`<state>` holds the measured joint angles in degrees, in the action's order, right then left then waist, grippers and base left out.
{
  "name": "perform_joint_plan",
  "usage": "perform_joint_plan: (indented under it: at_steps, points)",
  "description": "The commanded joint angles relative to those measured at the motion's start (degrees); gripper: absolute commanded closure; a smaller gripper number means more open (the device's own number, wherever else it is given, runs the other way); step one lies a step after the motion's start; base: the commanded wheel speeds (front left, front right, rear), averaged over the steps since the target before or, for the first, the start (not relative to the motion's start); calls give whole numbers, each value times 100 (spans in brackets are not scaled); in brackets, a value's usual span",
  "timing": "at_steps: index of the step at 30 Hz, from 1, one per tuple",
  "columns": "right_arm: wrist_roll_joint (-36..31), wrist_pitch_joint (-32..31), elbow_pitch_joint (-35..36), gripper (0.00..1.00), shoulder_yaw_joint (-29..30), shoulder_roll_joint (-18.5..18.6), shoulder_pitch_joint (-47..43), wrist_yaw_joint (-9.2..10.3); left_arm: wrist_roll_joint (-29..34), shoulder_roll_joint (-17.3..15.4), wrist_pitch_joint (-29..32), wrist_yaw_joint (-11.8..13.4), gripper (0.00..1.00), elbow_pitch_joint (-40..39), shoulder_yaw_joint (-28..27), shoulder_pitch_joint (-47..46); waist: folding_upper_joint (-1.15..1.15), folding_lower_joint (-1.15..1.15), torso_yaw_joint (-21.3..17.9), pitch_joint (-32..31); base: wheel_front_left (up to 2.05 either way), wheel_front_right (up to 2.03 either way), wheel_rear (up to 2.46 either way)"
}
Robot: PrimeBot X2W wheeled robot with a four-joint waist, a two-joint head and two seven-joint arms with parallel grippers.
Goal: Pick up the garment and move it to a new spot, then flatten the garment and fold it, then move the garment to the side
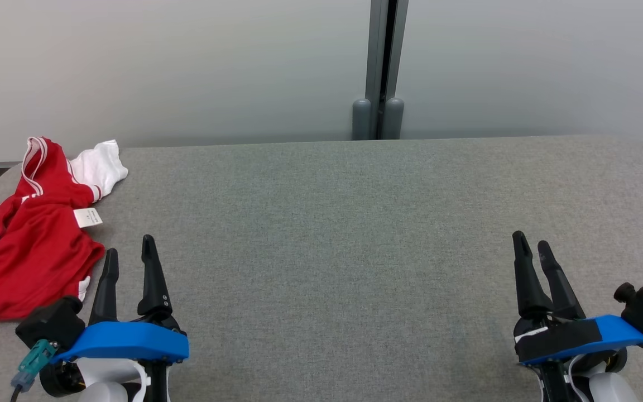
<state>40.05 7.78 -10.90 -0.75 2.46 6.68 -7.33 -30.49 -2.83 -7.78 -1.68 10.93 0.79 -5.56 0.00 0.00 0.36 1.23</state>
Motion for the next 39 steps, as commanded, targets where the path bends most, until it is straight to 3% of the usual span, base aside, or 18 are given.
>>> perform_joint_plan:
  at_steps: [1,39]
  points:
    - [-156,51,40,0,-10,45,137,-18,151,-34,-54,34,0,-38,24,-128,0,0,2,0,0,0,0]
    - [-2363,558,-70,0,-200,56,268,-20,2124,-157,-555,348,0,177,364,-223,0,0,31,-4,0,0,0]
